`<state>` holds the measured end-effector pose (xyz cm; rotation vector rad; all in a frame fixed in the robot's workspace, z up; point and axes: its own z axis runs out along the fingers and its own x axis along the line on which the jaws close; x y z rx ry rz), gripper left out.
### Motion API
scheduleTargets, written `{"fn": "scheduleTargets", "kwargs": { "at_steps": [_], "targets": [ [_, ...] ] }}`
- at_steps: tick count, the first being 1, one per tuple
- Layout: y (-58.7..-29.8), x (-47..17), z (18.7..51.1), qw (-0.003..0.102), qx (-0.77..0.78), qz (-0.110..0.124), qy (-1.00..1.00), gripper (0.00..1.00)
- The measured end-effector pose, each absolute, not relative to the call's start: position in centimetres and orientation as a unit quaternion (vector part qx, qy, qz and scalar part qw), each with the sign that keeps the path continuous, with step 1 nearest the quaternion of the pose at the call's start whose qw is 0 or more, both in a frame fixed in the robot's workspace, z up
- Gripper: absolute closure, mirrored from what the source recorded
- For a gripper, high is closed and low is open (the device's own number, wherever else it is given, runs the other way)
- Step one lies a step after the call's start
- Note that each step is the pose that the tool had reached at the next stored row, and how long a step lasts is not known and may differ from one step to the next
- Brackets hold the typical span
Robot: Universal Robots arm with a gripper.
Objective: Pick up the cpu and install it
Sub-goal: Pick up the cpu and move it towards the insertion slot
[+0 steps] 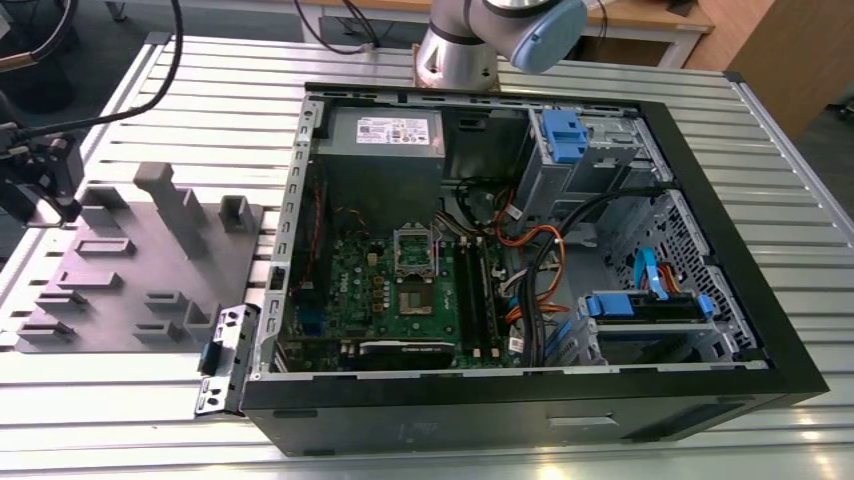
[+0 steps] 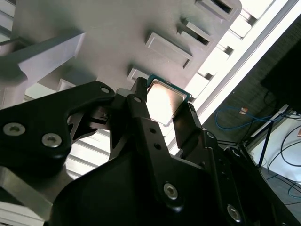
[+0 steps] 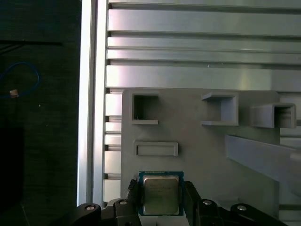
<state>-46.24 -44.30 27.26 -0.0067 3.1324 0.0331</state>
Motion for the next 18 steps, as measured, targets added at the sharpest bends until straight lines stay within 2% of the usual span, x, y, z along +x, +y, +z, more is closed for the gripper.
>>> {"fn": "scheduleTargets", "kwargs": {
  "at_steps": [18],
  "targets": [
    [-44.3,-46.2,29.5,0.004,-0.002,0.011,1.0,0.53]
  ]
}}
